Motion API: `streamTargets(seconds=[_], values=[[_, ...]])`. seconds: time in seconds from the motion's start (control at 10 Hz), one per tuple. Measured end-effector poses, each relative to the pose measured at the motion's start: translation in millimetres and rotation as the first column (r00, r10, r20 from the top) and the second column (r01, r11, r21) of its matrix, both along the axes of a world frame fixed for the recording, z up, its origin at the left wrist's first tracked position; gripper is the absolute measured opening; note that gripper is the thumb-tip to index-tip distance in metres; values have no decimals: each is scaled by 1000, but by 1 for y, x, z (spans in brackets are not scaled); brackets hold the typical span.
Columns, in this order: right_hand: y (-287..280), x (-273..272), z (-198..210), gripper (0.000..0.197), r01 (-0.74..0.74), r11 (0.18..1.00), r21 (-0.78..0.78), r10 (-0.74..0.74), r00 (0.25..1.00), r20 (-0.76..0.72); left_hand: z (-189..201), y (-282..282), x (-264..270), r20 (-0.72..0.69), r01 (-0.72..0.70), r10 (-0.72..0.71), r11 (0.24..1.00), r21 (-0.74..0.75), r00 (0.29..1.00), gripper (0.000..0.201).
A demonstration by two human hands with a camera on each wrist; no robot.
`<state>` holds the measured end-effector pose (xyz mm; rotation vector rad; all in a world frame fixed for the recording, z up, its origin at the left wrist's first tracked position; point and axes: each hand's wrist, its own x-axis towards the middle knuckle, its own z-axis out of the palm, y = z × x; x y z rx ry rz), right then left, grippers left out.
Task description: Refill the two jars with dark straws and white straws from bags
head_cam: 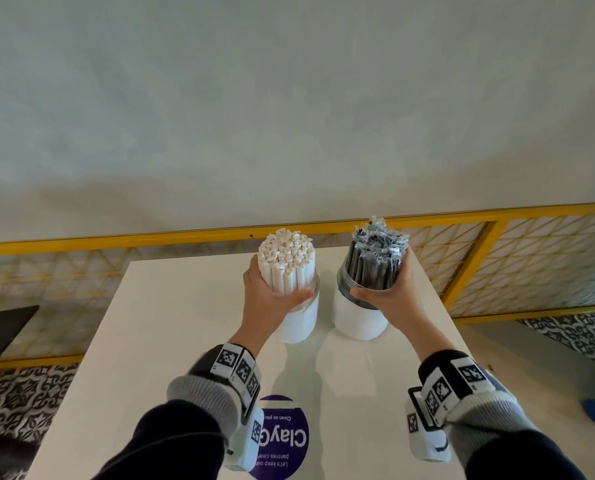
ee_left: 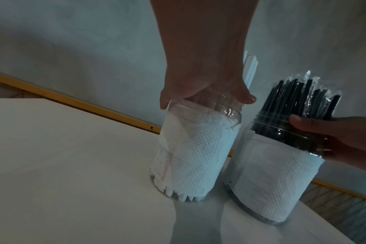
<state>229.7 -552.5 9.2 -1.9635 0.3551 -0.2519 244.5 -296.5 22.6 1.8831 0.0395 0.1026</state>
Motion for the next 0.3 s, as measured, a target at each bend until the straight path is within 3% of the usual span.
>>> streamTargets(seconds=[0.2,0.3], values=[[11,-33,43,140,8,995,-101,-14,998,-60,22,4,-28,-84,-28,34,997,74,996,137],[9,-65,48,131,43,993,-114,-56,991,-119,23,17,-66,-38,-75,77,996,55,996,132]])
